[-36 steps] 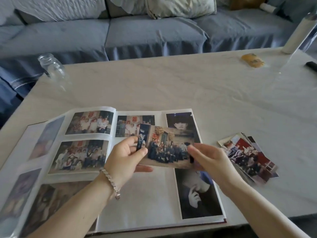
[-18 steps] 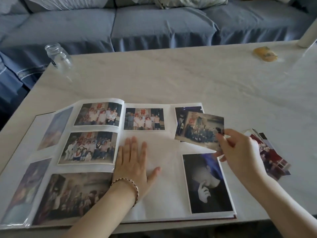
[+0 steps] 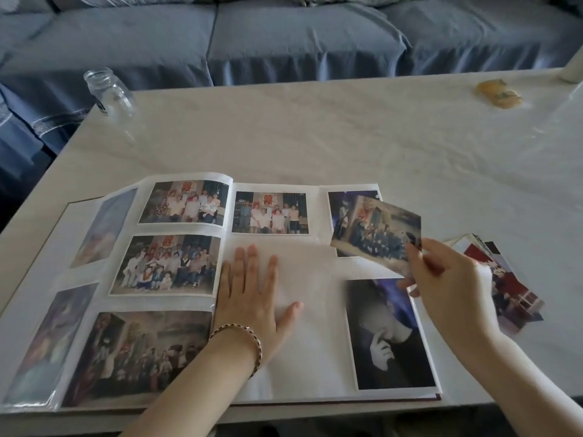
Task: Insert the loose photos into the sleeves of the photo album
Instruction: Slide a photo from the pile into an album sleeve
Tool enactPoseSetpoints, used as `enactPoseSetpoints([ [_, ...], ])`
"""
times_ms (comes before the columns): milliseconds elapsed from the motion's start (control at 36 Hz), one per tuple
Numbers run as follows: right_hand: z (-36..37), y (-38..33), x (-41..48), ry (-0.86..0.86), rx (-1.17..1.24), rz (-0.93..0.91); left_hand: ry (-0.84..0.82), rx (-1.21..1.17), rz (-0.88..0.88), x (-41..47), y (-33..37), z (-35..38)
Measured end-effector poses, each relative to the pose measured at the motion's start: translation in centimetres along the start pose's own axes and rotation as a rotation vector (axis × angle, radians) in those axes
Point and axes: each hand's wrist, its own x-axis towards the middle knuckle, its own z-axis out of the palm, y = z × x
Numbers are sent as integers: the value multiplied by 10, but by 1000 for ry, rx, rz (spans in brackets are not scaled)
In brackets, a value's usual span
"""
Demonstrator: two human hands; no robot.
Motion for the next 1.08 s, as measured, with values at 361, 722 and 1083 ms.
enactPoseSetpoints([
  [361,-3,-8,-3,-214,144,166,-44,-72,20,1,-6,7],
  [722,22,-5,23,-552,435,554,-145,-14,-24,0,1,-5],
  [1083,48,-18,17,-542,356,512,-175,-6,-25,0,2,-11],
])
